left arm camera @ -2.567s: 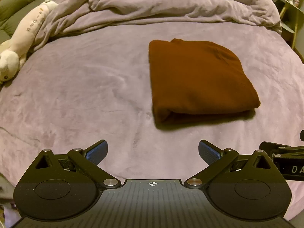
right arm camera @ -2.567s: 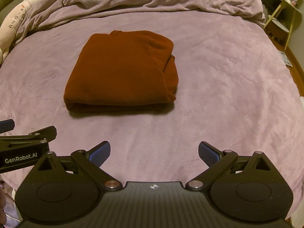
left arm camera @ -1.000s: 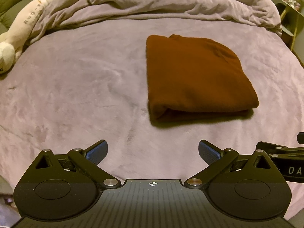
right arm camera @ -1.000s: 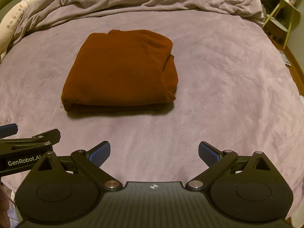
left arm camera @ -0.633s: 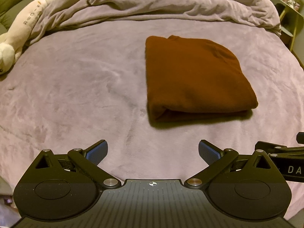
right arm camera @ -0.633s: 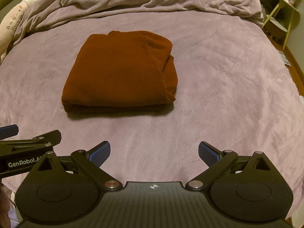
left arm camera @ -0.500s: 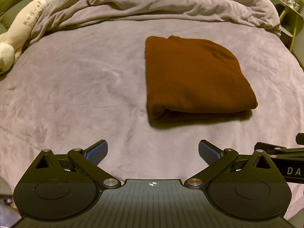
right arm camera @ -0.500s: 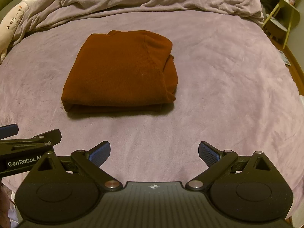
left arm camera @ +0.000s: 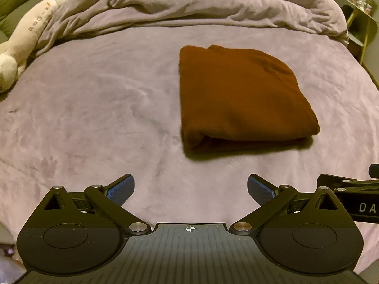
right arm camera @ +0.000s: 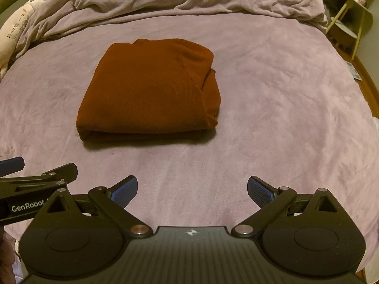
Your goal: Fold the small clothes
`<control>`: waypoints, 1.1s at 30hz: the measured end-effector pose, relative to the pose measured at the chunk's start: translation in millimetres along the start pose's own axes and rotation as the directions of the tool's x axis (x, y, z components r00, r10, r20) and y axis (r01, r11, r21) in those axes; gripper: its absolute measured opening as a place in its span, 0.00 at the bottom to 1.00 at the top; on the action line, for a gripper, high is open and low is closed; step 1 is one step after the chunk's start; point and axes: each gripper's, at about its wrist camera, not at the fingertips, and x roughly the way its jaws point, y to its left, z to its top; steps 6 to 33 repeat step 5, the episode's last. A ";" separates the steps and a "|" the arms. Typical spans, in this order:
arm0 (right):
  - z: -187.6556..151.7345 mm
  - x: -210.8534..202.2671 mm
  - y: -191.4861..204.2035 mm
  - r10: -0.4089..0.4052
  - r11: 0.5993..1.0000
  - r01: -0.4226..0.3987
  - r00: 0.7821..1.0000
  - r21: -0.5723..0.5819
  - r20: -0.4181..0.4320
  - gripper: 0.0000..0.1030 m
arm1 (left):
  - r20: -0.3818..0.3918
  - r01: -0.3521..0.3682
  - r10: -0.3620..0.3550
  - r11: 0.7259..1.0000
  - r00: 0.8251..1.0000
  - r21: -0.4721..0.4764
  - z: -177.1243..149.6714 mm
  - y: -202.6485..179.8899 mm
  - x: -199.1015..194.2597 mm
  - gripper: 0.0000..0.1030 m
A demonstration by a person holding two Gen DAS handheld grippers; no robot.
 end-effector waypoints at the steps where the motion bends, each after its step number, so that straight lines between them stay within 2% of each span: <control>1: 0.1 -0.2 -0.3 0.000 1.000 0.000 1.000 0.000 0.001 0.96 | 0.002 0.000 0.000 1.000 1.000 0.001 -0.3 -0.8 -0.3 1.00; 33: 0.0 -0.8 -0.3 0.001 1.000 -0.001 1.000 0.002 0.002 0.96 | 0.008 -0.001 0.001 1.000 1.000 0.010 -1.9 -3.0 -1.4 1.00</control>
